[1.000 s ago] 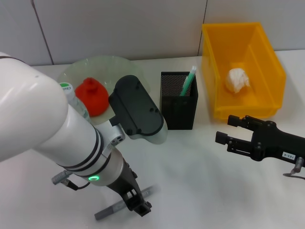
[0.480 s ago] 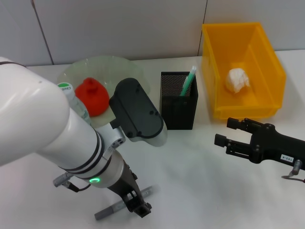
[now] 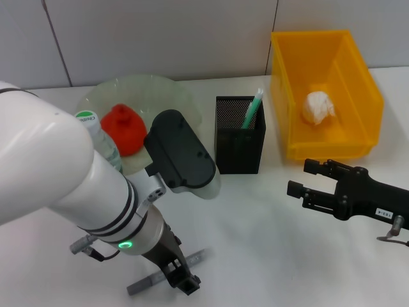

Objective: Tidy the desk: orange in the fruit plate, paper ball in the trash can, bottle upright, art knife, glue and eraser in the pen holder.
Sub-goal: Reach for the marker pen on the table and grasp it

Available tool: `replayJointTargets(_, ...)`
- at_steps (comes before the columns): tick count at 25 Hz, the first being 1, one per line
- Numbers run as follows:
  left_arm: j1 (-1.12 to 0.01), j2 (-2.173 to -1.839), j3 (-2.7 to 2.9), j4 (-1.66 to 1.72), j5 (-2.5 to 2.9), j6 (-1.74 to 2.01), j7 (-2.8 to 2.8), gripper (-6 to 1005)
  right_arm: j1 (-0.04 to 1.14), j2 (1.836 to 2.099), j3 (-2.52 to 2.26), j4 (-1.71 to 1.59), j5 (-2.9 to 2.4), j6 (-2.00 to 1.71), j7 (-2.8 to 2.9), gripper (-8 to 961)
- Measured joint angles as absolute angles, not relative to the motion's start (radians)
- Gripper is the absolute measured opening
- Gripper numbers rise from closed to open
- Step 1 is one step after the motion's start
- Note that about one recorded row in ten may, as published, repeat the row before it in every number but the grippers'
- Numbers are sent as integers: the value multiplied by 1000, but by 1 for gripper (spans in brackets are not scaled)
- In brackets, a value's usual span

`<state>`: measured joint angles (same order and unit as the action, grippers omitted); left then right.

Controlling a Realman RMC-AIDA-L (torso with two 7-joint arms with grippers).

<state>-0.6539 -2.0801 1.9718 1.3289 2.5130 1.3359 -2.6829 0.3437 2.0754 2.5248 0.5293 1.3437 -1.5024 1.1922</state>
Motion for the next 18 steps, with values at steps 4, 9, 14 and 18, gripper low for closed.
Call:
replayJointTargets(4,-655,-2080,1970,1319,2508,1334,-2683,768,344,2075,2522,525,1344,-1496,1192,766)
replayJointTargets(9,-655,-2080,1969,1319,2508,1333,-2683,764,344,2075,2520,524,1344,-1496,1192,766)
replayJointTargets(14,-656,-2080,1969,1319,2508,1332,-2683,760,344,2075,2520,524,1344,-1496,1192,766)
replayJointTargets(18,-657,-2080,1967,1306,2506,1328,-2686,583,344,2075,2520,524,1344,-1496,1192,766)
